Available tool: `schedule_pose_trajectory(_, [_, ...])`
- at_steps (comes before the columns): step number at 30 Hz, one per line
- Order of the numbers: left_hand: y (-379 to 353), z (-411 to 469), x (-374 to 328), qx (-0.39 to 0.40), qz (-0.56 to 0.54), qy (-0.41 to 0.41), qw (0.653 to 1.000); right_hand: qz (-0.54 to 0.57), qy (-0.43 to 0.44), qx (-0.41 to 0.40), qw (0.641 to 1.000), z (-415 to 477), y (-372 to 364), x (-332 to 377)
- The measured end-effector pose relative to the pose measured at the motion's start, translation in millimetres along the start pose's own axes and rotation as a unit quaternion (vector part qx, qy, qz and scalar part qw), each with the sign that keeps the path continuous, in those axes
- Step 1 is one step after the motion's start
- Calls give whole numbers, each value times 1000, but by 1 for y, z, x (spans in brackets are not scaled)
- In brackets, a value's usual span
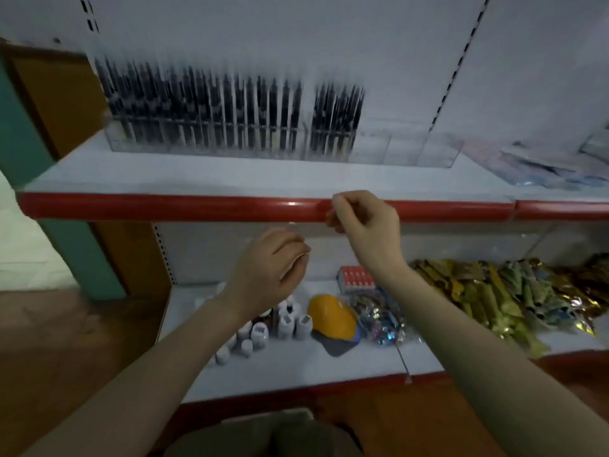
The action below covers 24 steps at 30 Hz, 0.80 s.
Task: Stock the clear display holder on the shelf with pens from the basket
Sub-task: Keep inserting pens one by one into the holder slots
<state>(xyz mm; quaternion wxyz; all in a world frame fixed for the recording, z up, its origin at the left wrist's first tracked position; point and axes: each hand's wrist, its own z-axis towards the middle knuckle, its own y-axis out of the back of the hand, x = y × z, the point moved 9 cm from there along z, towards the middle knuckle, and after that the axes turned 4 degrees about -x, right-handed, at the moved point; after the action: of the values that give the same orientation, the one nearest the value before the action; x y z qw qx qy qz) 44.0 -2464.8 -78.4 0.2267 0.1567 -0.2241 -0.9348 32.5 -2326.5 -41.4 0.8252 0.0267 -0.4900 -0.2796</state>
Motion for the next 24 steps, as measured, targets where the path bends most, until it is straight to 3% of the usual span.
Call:
schedule_pose_trajectory(3, [-28,-70,14,117,-35,116,986,-58,-70,110,990,-67,-37,-59])
schedule_pose_trajectory(6, [-68,-164,35,263,-67,275,923,-105,-182,177,962,-137,-59,-136])
schedule_pose_trajectory(8, [-89,-225,40,338,-59,321,883,-118,-259,207,936,-185,-69,-187])
schedule_pose_trajectory(15, [-146,-404,54,526,-29,369,766,-214,-394,283,848,-314,-108,-313])
schedule_pose_trajectory(18, [-172,-468,55,586,-47,378,715,-224,-419,303,826,-352,-129,-360])
schedule_pose_trajectory(21, [-199,-515,60,620,-36,374,688,-236,-426,316,814,-378,-150,-399])
schedule_pose_trajectory(24, [-228,-548,65,627,-21,369,685,-251,-418,327,810,-393,-171,-429])
